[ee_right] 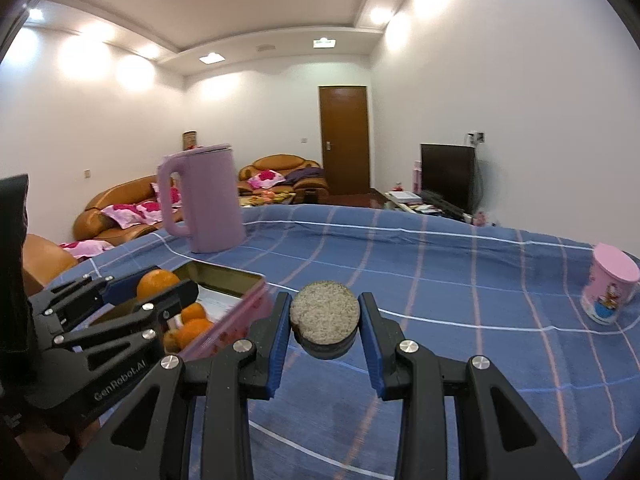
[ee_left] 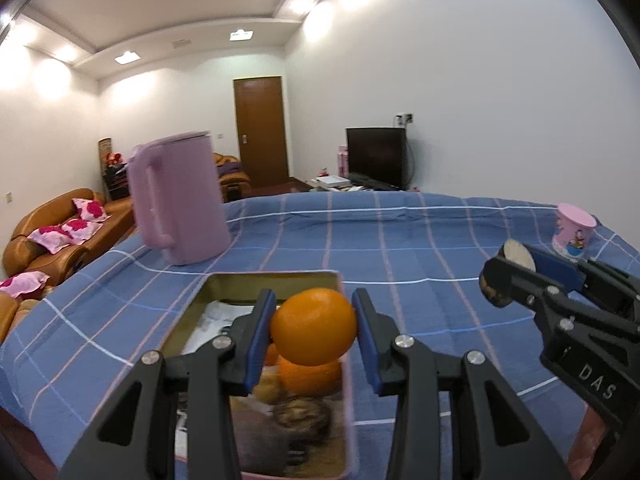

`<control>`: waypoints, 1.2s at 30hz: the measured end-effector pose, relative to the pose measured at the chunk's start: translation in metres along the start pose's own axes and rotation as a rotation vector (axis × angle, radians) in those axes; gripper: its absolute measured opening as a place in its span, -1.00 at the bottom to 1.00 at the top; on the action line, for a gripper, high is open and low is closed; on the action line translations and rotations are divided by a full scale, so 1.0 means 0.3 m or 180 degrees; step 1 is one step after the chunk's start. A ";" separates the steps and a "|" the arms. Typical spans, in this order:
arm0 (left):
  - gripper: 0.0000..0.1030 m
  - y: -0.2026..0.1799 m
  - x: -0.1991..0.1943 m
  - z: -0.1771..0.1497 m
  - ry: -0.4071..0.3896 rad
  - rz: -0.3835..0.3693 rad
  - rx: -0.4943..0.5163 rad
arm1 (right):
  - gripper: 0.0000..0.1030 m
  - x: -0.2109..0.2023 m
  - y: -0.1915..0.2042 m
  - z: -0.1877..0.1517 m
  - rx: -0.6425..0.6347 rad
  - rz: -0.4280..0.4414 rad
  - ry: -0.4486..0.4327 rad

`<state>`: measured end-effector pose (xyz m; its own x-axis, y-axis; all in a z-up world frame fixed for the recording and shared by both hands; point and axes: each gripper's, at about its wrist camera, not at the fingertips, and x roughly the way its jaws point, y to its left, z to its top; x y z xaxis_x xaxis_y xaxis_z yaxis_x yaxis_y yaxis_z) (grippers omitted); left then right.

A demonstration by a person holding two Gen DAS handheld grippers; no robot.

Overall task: Organize fruits
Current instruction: 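Carry the orange and small jar over the pink tin tray with both tools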

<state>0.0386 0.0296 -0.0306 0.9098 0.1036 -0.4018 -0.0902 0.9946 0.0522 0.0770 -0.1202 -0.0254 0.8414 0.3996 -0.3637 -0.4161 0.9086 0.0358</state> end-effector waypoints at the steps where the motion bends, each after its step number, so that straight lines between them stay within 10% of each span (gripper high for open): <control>1: -0.20 0.010 -0.002 0.000 0.0006 0.0025 -0.0004 | -0.31 0.005 0.014 0.005 -0.0011 0.0030 -0.0003; 36: -0.20 0.288 -0.027 -0.082 0.0297 0.0525 -0.0141 | -0.31 0.210 0.336 0.064 -0.0338 0.0661 0.0208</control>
<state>0.0135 0.1149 -0.0453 0.8399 0.2639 -0.4742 -0.2547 0.9633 0.0849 0.0948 -0.0009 -0.0267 0.7114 0.5648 -0.4182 -0.6147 0.7885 0.0194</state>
